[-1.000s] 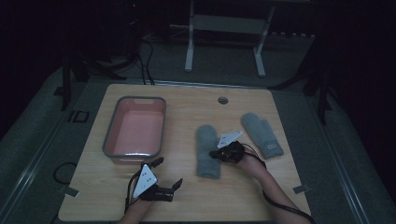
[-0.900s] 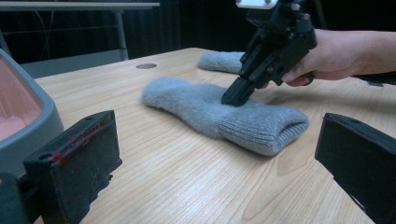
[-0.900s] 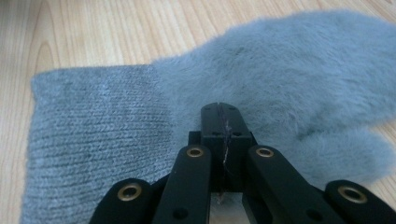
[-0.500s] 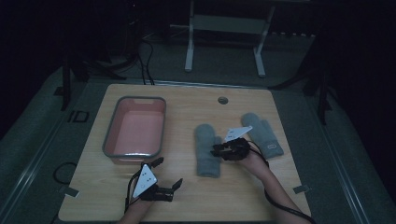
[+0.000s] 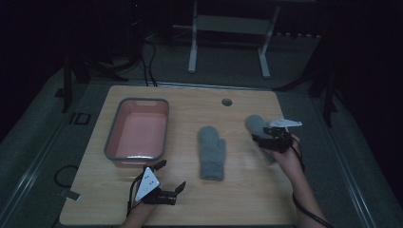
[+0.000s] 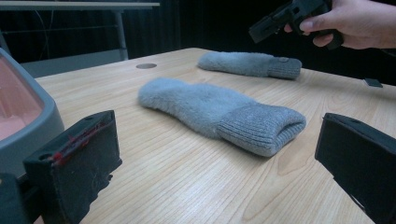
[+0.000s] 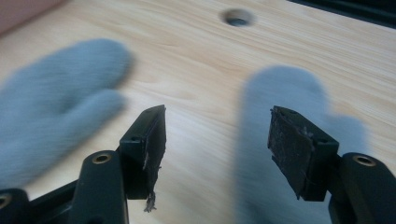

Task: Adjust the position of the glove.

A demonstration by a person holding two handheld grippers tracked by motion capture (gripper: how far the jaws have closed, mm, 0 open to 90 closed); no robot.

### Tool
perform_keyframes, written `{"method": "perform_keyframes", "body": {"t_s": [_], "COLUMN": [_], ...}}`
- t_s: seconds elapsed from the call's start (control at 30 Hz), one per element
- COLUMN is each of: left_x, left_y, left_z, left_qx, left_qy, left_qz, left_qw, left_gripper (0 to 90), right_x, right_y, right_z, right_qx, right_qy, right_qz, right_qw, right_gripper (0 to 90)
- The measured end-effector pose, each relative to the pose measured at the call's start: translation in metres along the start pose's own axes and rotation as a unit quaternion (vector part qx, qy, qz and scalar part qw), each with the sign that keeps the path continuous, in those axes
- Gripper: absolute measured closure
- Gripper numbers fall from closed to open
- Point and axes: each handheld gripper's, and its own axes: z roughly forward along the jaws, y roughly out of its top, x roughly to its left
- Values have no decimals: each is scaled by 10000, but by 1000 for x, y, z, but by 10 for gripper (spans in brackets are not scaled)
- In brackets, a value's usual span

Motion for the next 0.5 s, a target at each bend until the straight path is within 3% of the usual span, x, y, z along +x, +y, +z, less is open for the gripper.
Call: {"method": "perform_keyframes", "body": {"t_s": [0.2, 0.27, 0.43, 0.47, 0.5], "left_x": [0, 0, 0, 0, 0], "left_y": [0, 0, 0, 0, 0], "left_z": [0, 0, 0, 0, 0], "left_qx": [-3, -3, -3, -5, -3], "left_qy": [1, 0, 4, -1, -1], "left_qz": [-16, -13, -37, -38, -38], "left_qw": [10000, 10000, 10000, 10000, 10000], "left_gripper": [3, 3, 3, 3, 3], "right_x": [-26, -29, -40, -40, -39], "right_y": [-11, -12, -24, -30, -32], "right_z": [9, 11, 30, 39, 41], "right_qx": [104, 133, 504, 695, 709], "right_qy": [-320, -357, -362, -344, -297], "right_qz": [150, 178, 229, 94, 48], "right_qw": [9993, 9991, 9978, 9969, 9970], "right_gripper": [406, 406, 431, 465, 475]}}
